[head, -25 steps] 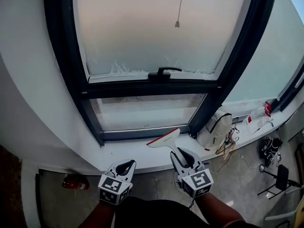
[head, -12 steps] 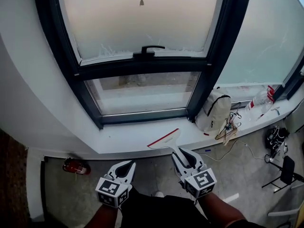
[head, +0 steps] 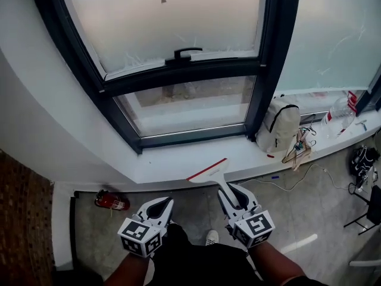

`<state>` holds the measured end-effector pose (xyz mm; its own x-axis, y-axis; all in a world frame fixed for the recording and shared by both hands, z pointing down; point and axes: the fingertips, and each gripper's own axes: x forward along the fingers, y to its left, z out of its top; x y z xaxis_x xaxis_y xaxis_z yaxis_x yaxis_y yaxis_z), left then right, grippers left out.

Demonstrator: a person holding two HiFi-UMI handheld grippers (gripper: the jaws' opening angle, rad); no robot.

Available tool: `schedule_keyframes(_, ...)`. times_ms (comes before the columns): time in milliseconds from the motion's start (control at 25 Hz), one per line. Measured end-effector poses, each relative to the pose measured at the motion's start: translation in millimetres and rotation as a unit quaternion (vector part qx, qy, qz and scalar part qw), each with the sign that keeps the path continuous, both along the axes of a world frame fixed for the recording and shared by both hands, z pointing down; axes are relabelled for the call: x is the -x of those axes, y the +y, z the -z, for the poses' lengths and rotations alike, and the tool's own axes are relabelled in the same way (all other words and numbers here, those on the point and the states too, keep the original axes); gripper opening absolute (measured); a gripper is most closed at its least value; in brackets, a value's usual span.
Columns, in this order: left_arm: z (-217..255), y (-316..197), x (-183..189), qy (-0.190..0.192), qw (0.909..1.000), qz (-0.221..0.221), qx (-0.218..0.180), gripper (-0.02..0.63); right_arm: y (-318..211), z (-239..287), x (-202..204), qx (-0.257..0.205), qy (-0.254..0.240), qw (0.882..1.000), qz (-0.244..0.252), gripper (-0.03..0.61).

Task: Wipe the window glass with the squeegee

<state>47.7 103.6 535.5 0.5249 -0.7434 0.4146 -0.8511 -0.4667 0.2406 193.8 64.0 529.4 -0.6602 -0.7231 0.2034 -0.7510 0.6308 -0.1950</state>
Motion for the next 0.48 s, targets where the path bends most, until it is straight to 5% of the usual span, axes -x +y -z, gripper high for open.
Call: schedule_keyframes(480, 0.6, 16.7, -11.5, -0.028, 0.9990, -0.027, -0.022, 0.000, 41.7, -6.5, -21.0, 0.016, 0.015, 1.000, -0.022, 0.087)
